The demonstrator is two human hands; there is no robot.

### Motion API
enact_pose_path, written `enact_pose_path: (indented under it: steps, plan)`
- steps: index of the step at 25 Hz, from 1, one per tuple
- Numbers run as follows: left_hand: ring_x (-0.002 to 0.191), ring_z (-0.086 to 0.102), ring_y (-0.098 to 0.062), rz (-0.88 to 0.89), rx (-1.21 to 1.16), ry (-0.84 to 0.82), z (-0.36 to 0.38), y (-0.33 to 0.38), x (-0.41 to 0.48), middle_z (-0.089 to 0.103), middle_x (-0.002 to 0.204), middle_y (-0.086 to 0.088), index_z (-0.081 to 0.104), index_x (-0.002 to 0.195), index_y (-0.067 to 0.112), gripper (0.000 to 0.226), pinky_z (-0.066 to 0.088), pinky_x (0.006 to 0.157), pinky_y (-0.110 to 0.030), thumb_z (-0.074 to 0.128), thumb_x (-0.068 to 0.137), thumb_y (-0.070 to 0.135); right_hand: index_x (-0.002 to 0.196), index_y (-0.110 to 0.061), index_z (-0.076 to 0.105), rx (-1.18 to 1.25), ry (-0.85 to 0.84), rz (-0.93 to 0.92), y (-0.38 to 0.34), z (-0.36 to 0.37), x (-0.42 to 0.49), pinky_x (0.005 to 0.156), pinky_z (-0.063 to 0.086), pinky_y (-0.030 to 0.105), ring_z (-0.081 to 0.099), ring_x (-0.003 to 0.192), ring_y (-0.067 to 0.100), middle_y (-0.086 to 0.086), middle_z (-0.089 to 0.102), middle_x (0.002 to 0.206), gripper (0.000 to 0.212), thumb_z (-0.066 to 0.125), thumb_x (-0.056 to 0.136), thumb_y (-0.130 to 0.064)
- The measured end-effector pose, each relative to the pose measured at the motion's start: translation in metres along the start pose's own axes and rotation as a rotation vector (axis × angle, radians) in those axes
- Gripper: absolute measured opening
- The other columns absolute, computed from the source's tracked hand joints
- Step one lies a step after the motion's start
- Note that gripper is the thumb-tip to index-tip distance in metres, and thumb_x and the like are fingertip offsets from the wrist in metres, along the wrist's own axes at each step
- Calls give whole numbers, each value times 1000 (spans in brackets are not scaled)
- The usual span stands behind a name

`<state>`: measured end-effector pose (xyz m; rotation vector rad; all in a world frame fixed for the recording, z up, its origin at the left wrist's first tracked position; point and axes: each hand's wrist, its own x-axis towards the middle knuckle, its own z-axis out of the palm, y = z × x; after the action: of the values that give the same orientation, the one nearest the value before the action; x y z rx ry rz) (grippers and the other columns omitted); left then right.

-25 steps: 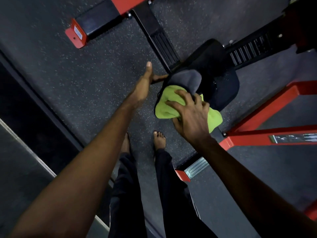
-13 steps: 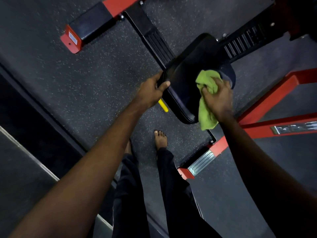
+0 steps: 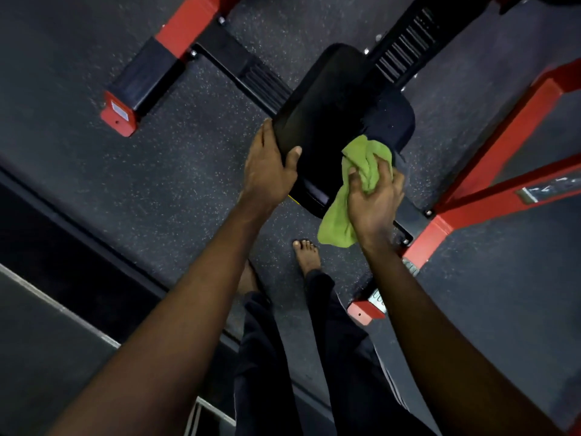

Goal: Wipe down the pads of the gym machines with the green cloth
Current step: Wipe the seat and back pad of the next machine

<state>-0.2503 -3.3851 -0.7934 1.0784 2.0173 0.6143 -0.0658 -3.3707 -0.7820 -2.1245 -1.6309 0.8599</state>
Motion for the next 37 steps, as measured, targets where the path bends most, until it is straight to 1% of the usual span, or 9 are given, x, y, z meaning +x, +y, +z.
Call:
enact_pose_path:
  steps: [6,8,11,16,18,24,29,33,37]
  plan:
    - [128,48,-28,-140,-98,103,4,10,7,45,141,-12,40,144,9,58,42,110,-45,62,94,29,142,-22,57,92,-31,-57,11,-4,-24,104,32,29,44,130,29,10,43,142,50,70,95,-31]
    - [122,51,-26,-190,-131,167,8,16,13,48,136,-9,45,139,10,51,44,106,-46,57,95,33,143,-16,56,117,-9,43,19,-4,17,104,31,26,46,131,32,14,43,141,52,70,95,-32]
    - [122,51,-28,-224,0,215,17,19,21,48,138,-11,44,143,9,51,41,107,-48,42,102,41,145,-14,54,189,-3,165,29,-9,60,104,33,24,49,129,32,16,44,141,56,70,95,-36]
    - [122,55,-29,-130,58,305,27,9,23,55,136,-13,44,144,8,55,43,105,-49,33,104,44,141,-24,57,86,-110,-98,28,-16,0,107,39,35,44,130,29,10,43,143,50,72,93,-28]
    - [124,54,-27,-100,57,329,30,3,21,56,137,-11,44,145,8,57,44,106,-48,33,104,45,141,-28,58,-38,-144,-201,26,-17,18,109,37,40,41,132,32,9,44,144,49,71,93,-32]
    - [127,54,-24,-97,-95,431,35,0,20,58,138,-9,50,144,8,51,41,109,-45,30,105,34,143,-24,53,-321,-200,-156,-10,-7,113,109,40,49,42,133,42,12,44,148,54,65,94,-42]
    - [125,56,-26,-94,-149,455,36,1,18,60,135,-12,54,140,5,48,42,107,-37,34,104,28,152,-29,43,-238,-395,-471,-11,-15,74,114,37,51,38,139,38,10,42,151,61,58,94,-42]
    - [121,56,-25,-107,-178,479,38,0,20,59,133,-12,57,138,7,45,44,103,-39,36,103,27,154,-28,39,-240,-363,-388,-18,1,137,115,32,51,46,137,34,5,45,154,61,57,96,-38]
    - [118,55,-24,-73,-158,507,43,-4,19,57,130,-10,57,135,8,39,46,101,-47,39,103,23,142,-27,52,-131,-256,-282,-43,20,140,106,43,48,55,128,31,0,53,145,52,62,93,-42]
